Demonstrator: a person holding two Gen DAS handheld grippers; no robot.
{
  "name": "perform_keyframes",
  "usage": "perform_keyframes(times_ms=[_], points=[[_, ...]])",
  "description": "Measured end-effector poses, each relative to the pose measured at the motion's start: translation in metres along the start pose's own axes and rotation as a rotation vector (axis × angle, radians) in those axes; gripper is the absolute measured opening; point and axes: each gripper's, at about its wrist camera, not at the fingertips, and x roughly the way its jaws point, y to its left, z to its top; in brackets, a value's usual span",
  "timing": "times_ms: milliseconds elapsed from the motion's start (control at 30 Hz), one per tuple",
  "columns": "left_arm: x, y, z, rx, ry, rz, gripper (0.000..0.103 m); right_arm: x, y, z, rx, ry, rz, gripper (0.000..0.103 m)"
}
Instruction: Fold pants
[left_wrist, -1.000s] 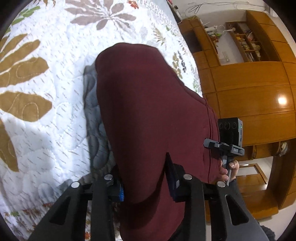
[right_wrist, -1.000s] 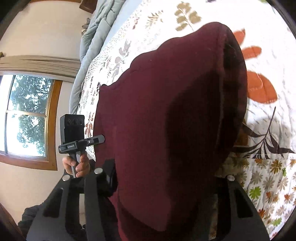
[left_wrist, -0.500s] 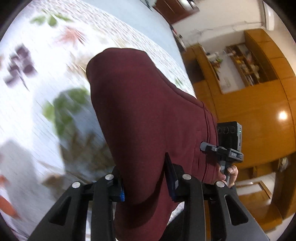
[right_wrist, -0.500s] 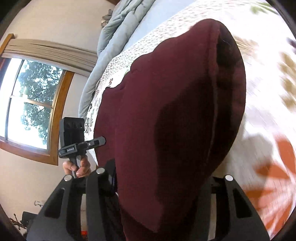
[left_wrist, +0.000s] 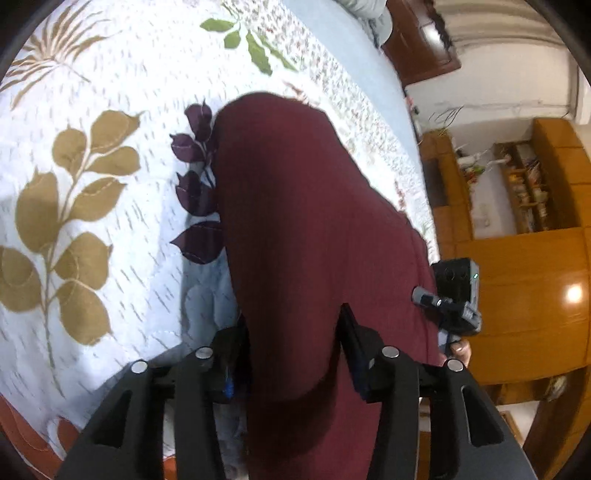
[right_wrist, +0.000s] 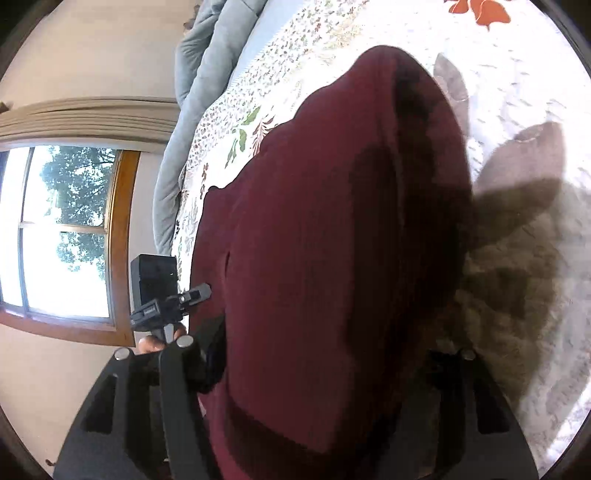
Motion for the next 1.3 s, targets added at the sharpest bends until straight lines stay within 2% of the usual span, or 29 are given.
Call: perform_keyframes(times_ms=[100,167,233,267,333,367,400,433,500,533,567,600,667,700,733,767,800,833,900,967,1033,1067,1133,1167,1200,1233,1267,1300], points=[[-0.035,-0.002,-0.005,0.014,-0.120,0.073,0.050,-0.025,0.008,0.000,-0.015,-0.021,-0.083,0.071],[-0.065,-0.012,-0.015,0.050,-0.218,0.101,0.051,-0.057,0.017,0.003,-0.037,-0.087,-0.168,0.071],[-0.080,-0.038,-0.033,0.126,-0.264,0.063,0.051,-0.088,0.028,0.007,-0.027,-0.202,-0.184,0.070],[-0.084,-0.047,-0.044,0.170,-0.271,0.023,0.052,-0.099,0.034,0.009,-0.032,-0.253,-0.151,0.070],[-0.077,-0.065,-0.064,0.234,-0.247,-0.130,0.057,-0.100,0.048,0.023,-0.037,-0.260,-0.010,0.070],[-0.066,-0.069,-0.072,0.246,-0.216,-0.209,0.057,-0.089,0.055,0.027,-0.042,-0.240,0.039,0.068],[-0.055,-0.075,-0.080,0.252,-0.192,-0.254,0.057,-0.079,0.057,0.026,-0.043,-0.220,0.065,0.063],[-0.040,-0.075,-0.087,0.256,-0.168,-0.279,0.057,-0.068,0.047,0.034,-0.015,-0.185,0.107,0.058],[-0.017,-0.066,-0.095,0.230,-0.138,-0.279,0.057,-0.051,0.024,0.035,0.058,-0.156,0.129,0.043],[-0.006,-0.053,-0.099,0.189,-0.127,-0.286,0.056,-0.041,0.007,0.035,0.100,-0.159,0.104,0.032],[0.000,-0.045,-0.102,0.166,-0.111,-0.284,0.053,-0.035,-0.006,0.037,0.127,-0.165,0.079,0.000],[0.009,-0.034,-0.107,0.143,-0.095,-0.279,0.047,-0.029,-0.019,0.035,0.158,-0.164,0.057,0.000],[0.017,-0.023,-0.113,0.110,-0.072,-0.278,0.046,-0.029,-0.036,0.029,0.201,-0.174,0.112,0.000],[0.017,-0.020,-0.114,0.107,-0.071,-0.283,0.046,-0.033,-0.033,0.025,0.184,-0.182,0.101,0.003],[0.013,-0.021,-0.111,0.113,-0.076,-0.284,0.048,-0.046,-0.029,0.021,0.148,-0.177,0.100,0.007],[0.010,-0.023,-0.110,0.123,-0.082,-0.287,0.050,-0.050,-0.020,0.020,0.121,-0.174,0.103,0.019],[0.009,-0.030,-0.110,0.140,-0.092,-0.294,0.060,-0.058,-0.009,0.013,0.089,-0.180,0.103,0.023],[0.005,-0.033,-0.110,0.158,-0.104,-0.302,0.067,-0.064,0.010,0.000,0.035,-0.187,0.121,0.023],[0.004,-0.034,-0.111,0.161,-0.112,-0.313,0.070,-0.070,0.036,-0.026,-0.036,-0.164,0.172,0.023],[0.008,-0.027,-0.110,0.131,-0.113,-0.321,0.070,-0.064,0.047,-0.052,-0.081,-0.125,0.162,0.024],[0.010,-0.027,-0.108,0.091,-0.116,-0.339,0.070,-0.054,0.032,-0.061,-0.058,-0.109,0.097,0.014],[0.008,-0.027,-0.109,0.082,-0.120,-0.332,0.070,-0.050,0.024,-0.060,-0.033,-0.109,0.088,0.000],[-0.001,-0.034,-0.115,0.096,-0.140,-0.307,0.071,-0.052,0.010,-0.061,0.006,-0.138,0.103,0.000],[-0.005,-0.041,-0.119,0.111,-0.150,-0.286,0.072,-0.061,0.012,-0.064,0.009,-0.162,0.102,0.008],[-0.015,-0.051,-0.129,0.141,-0.171,-0.247,0.075,-0.068,0.016,-0.069,0.000,-0.191,0.091,0.024],[-0.025,-0.058,-0.135,0.163,-0.194,-0.215,0.079,-0.081,0.024,-0.079,-0.012,-0.233,0.080,0.035],[-0.035,-0.066,-0.144,0.182,-0.224,-0.173,0.082,-0.086,0.030,-0.080,-0.024,-0.268,0.061,0.055],[-0.047,-0.074,-0.154,0.204,-0.261,-0.114,0.085,-0.098,0.041,-0.098,-0.055,-0.312,-0.009,0.067]])
